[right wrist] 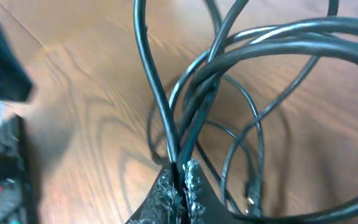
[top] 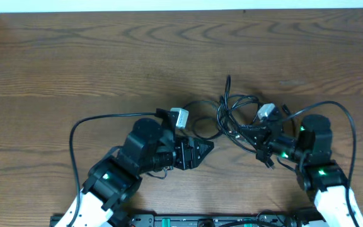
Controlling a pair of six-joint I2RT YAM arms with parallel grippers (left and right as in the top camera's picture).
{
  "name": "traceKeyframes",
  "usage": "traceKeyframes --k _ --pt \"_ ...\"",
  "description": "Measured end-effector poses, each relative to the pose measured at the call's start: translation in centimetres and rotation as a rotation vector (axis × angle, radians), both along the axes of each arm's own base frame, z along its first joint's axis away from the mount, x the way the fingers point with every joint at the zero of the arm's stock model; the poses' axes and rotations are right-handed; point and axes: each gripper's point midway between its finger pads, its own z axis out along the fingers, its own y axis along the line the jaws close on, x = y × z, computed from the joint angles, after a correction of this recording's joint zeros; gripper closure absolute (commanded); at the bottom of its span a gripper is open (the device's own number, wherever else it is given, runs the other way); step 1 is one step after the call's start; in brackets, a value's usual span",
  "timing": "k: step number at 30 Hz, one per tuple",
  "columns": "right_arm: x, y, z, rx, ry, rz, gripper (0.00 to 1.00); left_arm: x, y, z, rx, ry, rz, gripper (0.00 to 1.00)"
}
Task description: Untangle cables
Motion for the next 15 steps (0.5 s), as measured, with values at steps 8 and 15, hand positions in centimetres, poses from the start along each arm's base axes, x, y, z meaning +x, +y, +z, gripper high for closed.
traceKeyframes --k 8,15 --pt "-2.4 0.7 4.4 0.105 -0.078 0.055 0.99 -0.2 0.1 0.7 -0.036 0.026 0.025 0.39" --pt "-3.6 1.0 5.8 0.137 -0.104 0.095 0.99 0.3 -0.3 1.7 -0.096 0.057 0.061 0.39"
